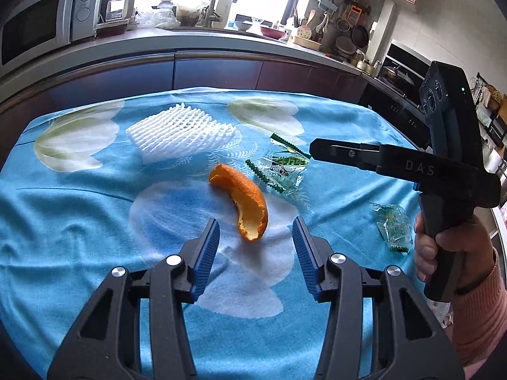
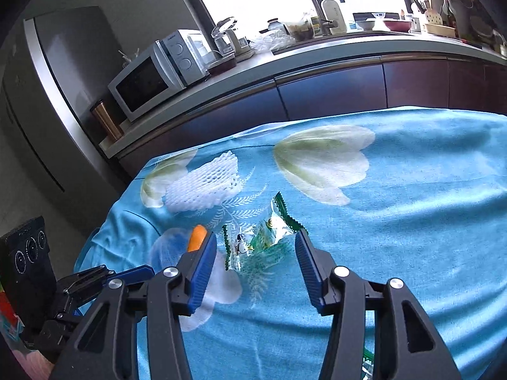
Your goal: Collect trash
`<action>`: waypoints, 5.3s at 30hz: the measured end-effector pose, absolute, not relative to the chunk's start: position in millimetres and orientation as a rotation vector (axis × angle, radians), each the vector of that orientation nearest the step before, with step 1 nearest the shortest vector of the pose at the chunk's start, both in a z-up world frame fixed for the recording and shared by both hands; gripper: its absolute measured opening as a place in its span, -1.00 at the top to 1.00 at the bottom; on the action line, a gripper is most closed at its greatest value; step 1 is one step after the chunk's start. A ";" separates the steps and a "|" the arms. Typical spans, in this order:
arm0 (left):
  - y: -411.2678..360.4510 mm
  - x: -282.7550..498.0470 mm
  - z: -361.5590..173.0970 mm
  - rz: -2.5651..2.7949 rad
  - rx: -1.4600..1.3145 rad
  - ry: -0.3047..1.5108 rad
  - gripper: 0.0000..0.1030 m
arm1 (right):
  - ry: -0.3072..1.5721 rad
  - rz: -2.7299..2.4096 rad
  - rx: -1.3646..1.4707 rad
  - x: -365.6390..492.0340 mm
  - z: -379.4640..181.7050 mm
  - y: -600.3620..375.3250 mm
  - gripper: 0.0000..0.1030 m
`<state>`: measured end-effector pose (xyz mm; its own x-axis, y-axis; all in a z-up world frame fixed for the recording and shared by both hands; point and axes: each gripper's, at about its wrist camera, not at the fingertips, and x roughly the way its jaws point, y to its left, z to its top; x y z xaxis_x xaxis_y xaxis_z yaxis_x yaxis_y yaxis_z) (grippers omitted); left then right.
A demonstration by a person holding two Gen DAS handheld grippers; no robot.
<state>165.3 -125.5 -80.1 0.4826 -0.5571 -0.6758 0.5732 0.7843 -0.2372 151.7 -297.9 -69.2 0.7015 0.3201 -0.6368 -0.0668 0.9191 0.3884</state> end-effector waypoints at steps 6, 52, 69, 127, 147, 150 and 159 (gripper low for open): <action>-137.1 177.1 -87.1 -0.676 0.027 0.847 0.22 | 0.810 0.220 0.347 170.8 -78.4 -300.3 -0.06; -48.0 137.9 -56.0 -0.587 -0.083 0.735 0.76 | 0.773 0.449 0.439 147.5 -73.3 -245.3 0.88; 11.2 110.9 -38.6 -0.496 -0.111 0.686 0.78 | 0.765 0.545 0.432 141.0 -66.6 -197.3 0.88; 140.3 83.5 -9.9 -0.255 -0.160 0.597 0.78 | 0.804 0.810 0.339 162.5 -52.7 -62.2 0.88; 161.9 82.4 -8.2 -0.210 -0.169 0.585 0.78 | 0.823 0.857 0.307 174.6 -56.6 -30.4 0.88; 163.9 82.4 -8.0 -0.205 -0.171 0.584 0.78 | 0.825 0.861 0.300 176.0 -56.4 -27.2 0.88; 174.0 83.6 -7.6 -0.179 -0.176 0.580 0.78 | 0.823 0.877 0.270 178.8 -53.9 -13.7 0.88</action>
